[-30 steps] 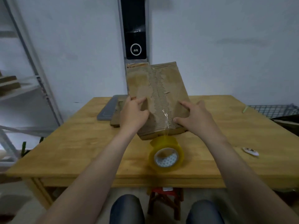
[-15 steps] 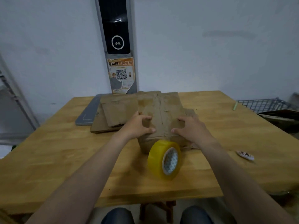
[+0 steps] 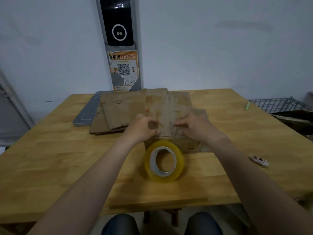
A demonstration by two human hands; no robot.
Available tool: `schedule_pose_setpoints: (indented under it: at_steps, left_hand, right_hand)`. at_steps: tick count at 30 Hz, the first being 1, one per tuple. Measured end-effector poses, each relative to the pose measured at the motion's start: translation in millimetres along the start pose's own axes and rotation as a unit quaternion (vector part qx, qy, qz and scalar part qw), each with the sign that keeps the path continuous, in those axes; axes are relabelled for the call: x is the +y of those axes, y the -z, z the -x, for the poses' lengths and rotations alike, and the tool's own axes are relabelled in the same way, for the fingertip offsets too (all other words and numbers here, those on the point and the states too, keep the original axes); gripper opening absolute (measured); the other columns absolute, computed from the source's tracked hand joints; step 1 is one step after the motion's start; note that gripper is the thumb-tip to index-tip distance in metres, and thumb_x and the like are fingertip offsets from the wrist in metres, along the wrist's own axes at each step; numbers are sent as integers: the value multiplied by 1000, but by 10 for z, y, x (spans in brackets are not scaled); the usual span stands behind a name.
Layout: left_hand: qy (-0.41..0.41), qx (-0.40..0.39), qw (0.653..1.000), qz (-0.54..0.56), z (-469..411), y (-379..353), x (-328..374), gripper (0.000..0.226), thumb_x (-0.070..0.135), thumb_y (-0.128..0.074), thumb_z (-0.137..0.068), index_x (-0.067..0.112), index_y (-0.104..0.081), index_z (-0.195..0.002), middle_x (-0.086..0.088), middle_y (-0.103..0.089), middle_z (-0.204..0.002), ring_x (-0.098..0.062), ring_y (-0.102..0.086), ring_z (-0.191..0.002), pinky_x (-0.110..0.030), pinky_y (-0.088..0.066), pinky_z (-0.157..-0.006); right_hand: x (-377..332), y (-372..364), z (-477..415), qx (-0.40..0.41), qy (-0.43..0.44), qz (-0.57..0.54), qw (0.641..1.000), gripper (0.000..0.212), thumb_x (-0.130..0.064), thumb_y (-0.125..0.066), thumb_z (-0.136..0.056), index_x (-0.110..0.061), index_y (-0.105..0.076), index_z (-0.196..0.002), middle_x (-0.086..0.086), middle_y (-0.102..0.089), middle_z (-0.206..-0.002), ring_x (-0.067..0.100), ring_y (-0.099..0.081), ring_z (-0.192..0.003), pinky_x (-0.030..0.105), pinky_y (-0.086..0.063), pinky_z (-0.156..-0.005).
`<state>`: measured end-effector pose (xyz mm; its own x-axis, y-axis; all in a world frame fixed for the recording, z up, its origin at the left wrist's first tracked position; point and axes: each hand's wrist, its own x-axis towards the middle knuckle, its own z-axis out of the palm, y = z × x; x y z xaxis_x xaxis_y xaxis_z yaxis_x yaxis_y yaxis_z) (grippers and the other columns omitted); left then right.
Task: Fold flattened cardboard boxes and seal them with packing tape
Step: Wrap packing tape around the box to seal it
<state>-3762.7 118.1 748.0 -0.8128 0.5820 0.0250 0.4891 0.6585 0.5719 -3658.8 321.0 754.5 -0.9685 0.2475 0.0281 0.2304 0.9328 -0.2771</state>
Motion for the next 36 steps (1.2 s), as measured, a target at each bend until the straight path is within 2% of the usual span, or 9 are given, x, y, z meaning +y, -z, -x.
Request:
schedule_pose_setpoints:
  at_steps: [4,10,12,14,19,24,28,33,36]
  left_hand:
    - [22,104,994,-3,304,-12,56,21,42,-71,-91,29,-57,-98,3,-60,-110,-10,-58,-87,-33,-49,-72]
    - [101,-85,991,25,573,-253,-67,59,60,-69,-87,17,-48,-121,7,-56,-102,-11,-58,-92,-29,-43,-63]
    - [95,-84,988,84,615,-335,-155,46,57,-69,-88,13,-62,-101,10,-56,-77,-3,-56,-66,-27,-40,-56]
    - [108,-85,980,143,707,-337,-205,40,50,-70,-92,22,-55,-69,10,-49,-56,-7,-49,-51,-25,-35,-54]
    - [151,-54,962,222,912,-187,-203,49,55,-78,-81,18,-50,-96,-4,-57,-95,-18,-54,-83,-34,-43,-70]
    - [150,-22,963,222,1016,12,-179,53,54,-83,-77,26,-52,-109,2,-61,-113,-17,-60,-101,-32,-47,-70]
    - [177,-73,924,331,1079,-53,-166,37,39,-77,-89,18,-55,-110,-10,-66,-115,-23,-65,-94,-40,-56,-77]
    - [174,-64,907,379,1086,-143,-124,34,35,-75,-92,19,-54,-114,-10,-65,-117,-25,-65,-92,-36,-55,-69]
    - [179,-63,902,389,1073,-146,-147,39,38,-76,-91,17,-57,-118,-11,-66,-119,-29,-68,-98,-41,-57,-75]
  right_hand:
    - [26,-82,-11,2,9,5,1000,38,-39,-60,-99,-52,-57,-135,-2,-45,-143,36,-40,-133,54,-27,-116]
    - [-27,-165,157,-2,10,-86,996,39,-39,-59,-100,-45,-57,-139,-7,-28,-161,24,-33,-147,46,-32,-120]
    - [-143,-199,224,-3,10,-107,994,40,-41,-64,-98,-45,-59,-137,-11,-28,-162,21,-35,-146,41,-39,-115]
    - [-252,-217,264,-7,9,-119,993,41,-40,-68,-95,-44,-61,-135,-10,-29,-162,22,-37,-145,42,-41,-113]
    - [-387,-194,234,-11,-15,-52,998,44,-43,-64,-95,-47,-56,-138,-5,-33,-161,29,-34,-146,53,-27,-120]
    - [-558,-180,250,-35,-1,-1,999,64,-27,-48,-104,-71,-22,-143,9,-25,-161,52,-22,-144,73,-17,-115]
    - [-591,-122,323,-61,7,9,998,51,-22,-41,-108,-64,-48,-136,4,-22,-161,53,-17,-144,78,-15,-110]
    - [-609,-126,326,-12,8,80,997,45,-29,-45,-104,-66,-53,-130,-2,-32,-158,43,-7,-150,80,20,-105]
    - [-634,-123,256,-22,22,42,999,46,-21,-51,-99,-57,-62,-126,-5,-36,-158,33,-11,-152,75,16,-108]
